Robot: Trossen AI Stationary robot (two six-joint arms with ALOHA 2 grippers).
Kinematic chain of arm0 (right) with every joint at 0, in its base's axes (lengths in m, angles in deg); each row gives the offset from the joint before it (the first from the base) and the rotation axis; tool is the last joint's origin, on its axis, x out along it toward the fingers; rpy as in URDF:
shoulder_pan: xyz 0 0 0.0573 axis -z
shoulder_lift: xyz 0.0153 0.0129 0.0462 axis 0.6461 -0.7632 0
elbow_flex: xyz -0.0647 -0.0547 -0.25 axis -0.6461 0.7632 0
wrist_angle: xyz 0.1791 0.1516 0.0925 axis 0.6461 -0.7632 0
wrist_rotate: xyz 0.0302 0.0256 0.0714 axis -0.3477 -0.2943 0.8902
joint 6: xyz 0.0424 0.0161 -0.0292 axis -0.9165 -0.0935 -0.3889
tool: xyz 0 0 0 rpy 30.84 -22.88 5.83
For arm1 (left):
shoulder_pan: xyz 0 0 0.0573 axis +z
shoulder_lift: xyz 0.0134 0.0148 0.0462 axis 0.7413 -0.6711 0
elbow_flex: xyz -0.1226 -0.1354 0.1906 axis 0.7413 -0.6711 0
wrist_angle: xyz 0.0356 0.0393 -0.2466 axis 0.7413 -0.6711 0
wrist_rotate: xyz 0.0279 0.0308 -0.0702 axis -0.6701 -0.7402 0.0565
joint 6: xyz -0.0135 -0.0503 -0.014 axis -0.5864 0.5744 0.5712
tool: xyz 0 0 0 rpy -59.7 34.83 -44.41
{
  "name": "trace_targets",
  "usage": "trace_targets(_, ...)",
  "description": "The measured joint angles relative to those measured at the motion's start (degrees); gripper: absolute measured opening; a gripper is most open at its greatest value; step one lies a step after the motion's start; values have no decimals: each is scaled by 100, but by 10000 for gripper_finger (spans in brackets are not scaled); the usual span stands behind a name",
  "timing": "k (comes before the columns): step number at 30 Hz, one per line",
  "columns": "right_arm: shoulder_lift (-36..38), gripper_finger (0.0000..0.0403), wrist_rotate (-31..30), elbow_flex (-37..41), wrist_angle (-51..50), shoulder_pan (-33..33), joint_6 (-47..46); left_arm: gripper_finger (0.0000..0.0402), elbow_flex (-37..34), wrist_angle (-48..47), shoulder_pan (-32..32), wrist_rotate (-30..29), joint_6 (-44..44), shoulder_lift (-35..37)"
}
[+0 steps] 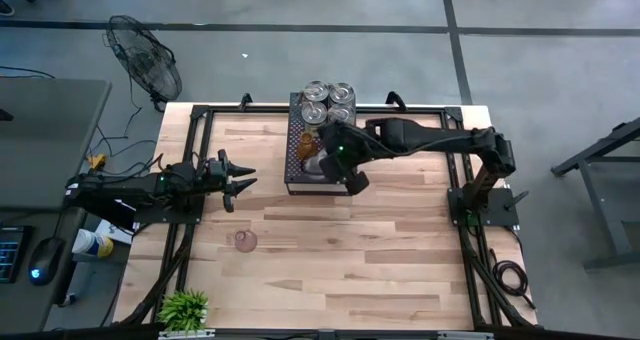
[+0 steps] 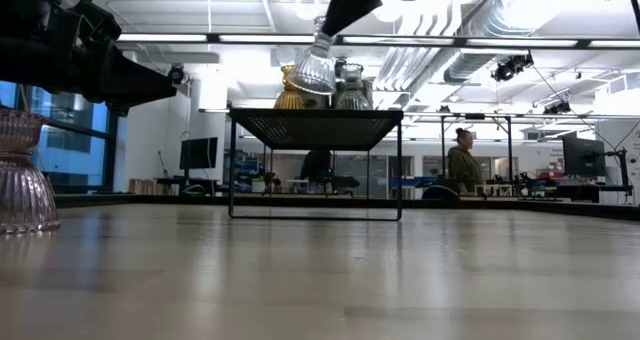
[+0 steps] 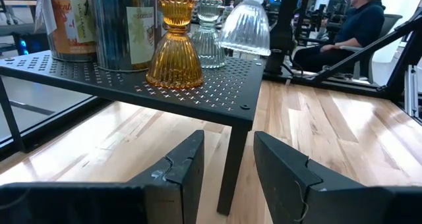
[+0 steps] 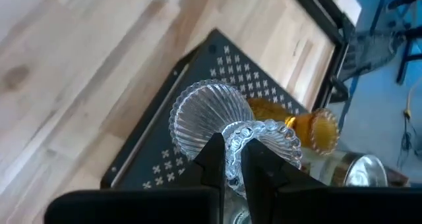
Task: Pick & Place candle stick holders
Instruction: Put the transparent candle holder on the black shelf
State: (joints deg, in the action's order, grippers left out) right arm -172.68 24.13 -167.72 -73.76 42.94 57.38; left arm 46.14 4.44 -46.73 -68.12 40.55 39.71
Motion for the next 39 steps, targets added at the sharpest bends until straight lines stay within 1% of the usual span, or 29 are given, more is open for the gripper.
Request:
trace_targets(3, -49, 20, 190, -4, 107, 89, 102, 128, 0, 1, 1, 0, 0, 2)
trace_targets(8, -183, 20, 208, 2, 27, 220, 143, 128, 0, 1, 0, 0, 0, 0)
trace_targets(11, -197, 20, 191, 0, 173, 266, 226, 128, 0, 1, -1, 7, 2, 0)
trace_targets(16, -311, 20, 331, 0, 160, 330, 227, 128, 0, 1, 1, 46, 1, 1)
trace_targets(25, -375, 20, 38, 0, 44, 335, 220, 128, 0, 1, -1, 46, 0, 0)
trace_targets(31, -375, 20, 52, 0, 26, 335, 211, 128, 0, 1, -1, 44, 0, 0)
trace_targets(36, -375, 45, -17, 0, -32, 333, 67, 128, 0, 1, 0, 44, 2, 2)
trace_targets(39, -374, 50, -13, 0, -136, 333, 58, 128, 0, 1, 1, 44, 0, 2)
